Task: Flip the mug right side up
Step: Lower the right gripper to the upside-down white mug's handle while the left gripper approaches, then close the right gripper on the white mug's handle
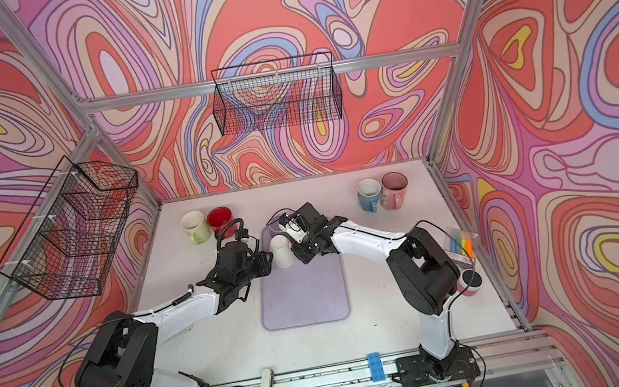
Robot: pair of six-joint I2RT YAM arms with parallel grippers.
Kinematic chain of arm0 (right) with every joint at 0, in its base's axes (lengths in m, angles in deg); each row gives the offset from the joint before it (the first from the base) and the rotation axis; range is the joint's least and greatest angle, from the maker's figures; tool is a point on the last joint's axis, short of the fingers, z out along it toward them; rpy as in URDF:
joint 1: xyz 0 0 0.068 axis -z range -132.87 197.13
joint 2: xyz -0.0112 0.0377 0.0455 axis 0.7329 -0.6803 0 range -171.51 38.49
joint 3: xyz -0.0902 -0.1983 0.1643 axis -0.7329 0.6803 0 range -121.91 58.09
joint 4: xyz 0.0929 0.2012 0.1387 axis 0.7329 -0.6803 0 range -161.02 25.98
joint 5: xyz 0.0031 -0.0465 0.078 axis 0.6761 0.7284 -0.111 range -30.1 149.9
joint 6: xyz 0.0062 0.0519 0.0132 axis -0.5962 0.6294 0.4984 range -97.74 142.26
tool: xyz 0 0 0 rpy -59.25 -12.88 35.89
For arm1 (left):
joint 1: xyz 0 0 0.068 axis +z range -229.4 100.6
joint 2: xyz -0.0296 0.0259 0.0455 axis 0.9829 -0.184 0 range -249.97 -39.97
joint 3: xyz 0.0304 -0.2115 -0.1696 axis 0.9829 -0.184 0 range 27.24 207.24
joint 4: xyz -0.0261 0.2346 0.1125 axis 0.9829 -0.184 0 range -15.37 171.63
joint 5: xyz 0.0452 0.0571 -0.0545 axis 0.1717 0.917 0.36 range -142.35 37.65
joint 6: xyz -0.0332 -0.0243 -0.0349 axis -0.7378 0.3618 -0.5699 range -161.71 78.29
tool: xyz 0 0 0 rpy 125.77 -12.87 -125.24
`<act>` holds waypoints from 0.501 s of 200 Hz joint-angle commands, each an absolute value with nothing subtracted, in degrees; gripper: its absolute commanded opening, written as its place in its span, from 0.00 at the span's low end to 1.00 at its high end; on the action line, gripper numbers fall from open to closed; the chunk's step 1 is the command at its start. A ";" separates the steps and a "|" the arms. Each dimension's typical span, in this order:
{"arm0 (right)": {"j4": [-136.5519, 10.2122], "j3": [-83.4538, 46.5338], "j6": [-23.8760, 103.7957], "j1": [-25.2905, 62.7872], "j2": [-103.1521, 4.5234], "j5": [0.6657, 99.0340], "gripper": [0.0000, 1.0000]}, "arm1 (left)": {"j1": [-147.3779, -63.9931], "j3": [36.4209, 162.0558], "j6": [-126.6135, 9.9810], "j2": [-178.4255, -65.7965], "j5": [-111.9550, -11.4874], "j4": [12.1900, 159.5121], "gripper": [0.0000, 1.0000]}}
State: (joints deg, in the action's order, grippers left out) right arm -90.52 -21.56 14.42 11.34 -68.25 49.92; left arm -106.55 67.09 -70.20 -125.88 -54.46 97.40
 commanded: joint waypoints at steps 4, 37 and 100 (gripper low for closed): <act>-97.33 -26.84 4.57 13.87 -69.15 45.97 0.36 | -105.89 66.71 -68.48 -123.43 -54.75 96.81 0.39; -105.35 -34.80 -2.52 14.79 -74.33 43.15 0.37 | -105.44 66.50 -67.24 -122.38 -57.35 96.93 0.40; -106.65 -36.15 -5.98 14.74 -78.43 42.61 0.38 | -102.25 63.40 -68.01 -117.21 -58.50 96.53 0.40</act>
State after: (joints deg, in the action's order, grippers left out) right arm -105.60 -35.95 -3.74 14.84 -76.84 43.50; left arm -103.43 64.93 -68.06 -119.91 -57.67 97.27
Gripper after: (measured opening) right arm 0.377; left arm 0.397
